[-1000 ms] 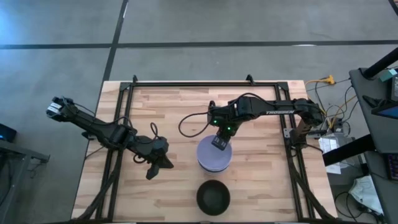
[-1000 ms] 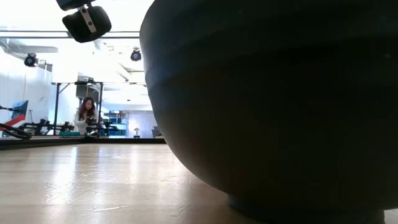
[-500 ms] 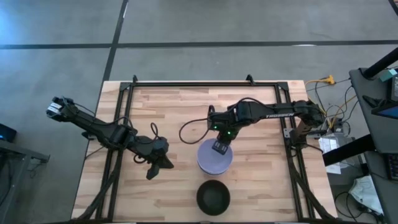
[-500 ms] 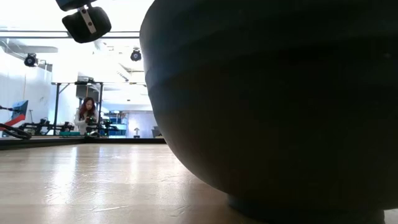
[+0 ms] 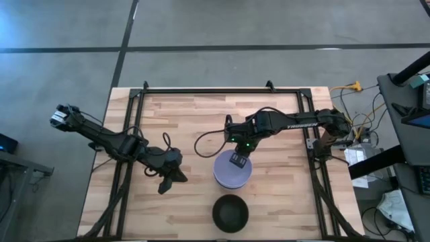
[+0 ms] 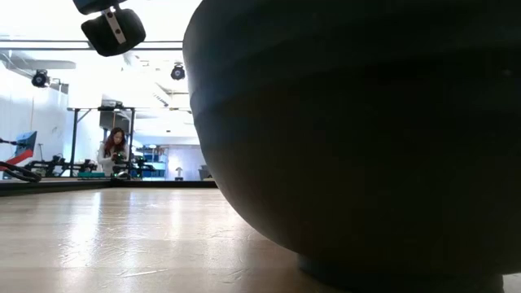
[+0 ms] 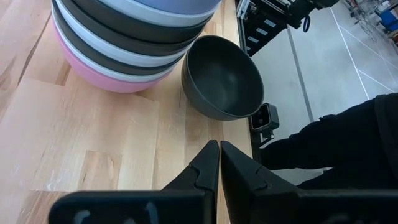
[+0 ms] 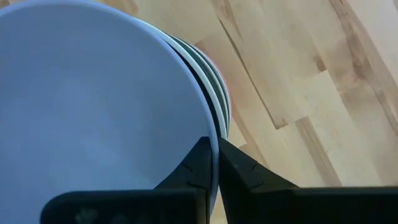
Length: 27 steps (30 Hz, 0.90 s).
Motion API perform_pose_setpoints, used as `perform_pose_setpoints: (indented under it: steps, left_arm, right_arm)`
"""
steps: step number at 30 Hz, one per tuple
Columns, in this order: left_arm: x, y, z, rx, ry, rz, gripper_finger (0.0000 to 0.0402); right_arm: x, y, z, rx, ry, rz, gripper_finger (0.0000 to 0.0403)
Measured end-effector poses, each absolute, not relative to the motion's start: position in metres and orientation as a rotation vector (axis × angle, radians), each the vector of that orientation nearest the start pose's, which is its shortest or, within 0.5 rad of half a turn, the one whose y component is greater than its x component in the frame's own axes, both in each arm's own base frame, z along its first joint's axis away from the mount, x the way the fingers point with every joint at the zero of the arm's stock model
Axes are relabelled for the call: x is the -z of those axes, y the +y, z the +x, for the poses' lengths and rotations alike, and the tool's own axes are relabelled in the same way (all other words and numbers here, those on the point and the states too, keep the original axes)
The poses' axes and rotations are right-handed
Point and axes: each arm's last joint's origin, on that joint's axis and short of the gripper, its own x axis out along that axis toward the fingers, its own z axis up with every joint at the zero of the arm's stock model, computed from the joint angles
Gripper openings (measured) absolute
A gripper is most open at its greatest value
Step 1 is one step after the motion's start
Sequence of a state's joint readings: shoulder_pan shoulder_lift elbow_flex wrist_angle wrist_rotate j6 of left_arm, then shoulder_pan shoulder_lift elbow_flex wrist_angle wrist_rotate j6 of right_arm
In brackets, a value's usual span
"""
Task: Nest bowls inside each other
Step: Stack the purple bowl on top of the white bowl
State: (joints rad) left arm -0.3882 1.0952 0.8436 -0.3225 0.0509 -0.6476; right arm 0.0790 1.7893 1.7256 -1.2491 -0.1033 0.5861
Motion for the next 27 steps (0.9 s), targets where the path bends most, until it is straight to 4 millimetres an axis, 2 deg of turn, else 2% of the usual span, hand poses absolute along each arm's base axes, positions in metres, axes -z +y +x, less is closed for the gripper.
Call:
perform_pose_setpoints:
  steps: [6,16,27]
  left_arm:
    - [-0.2828,-0.0894,0.2147,0.226,0.685,-0.523,0.0]
    - [-0.2828,-0.0894,0.2147,0.226,0.685,-0.523,0.0]
    - [-0.2828,-0.0894,0.2147,0.226,0.685,-0.523,0.0]
  right_arm:
    - [-0.3121,0.0312,0.3487,0.232,1.323,0.512,0.0017]
    - [-0.3117,0.0311,0.3484,0.234,1.326,0.51,0.0084]
    - [-0.312,0.0296,0.3436,0.274,1.353,0.48,0.0091]
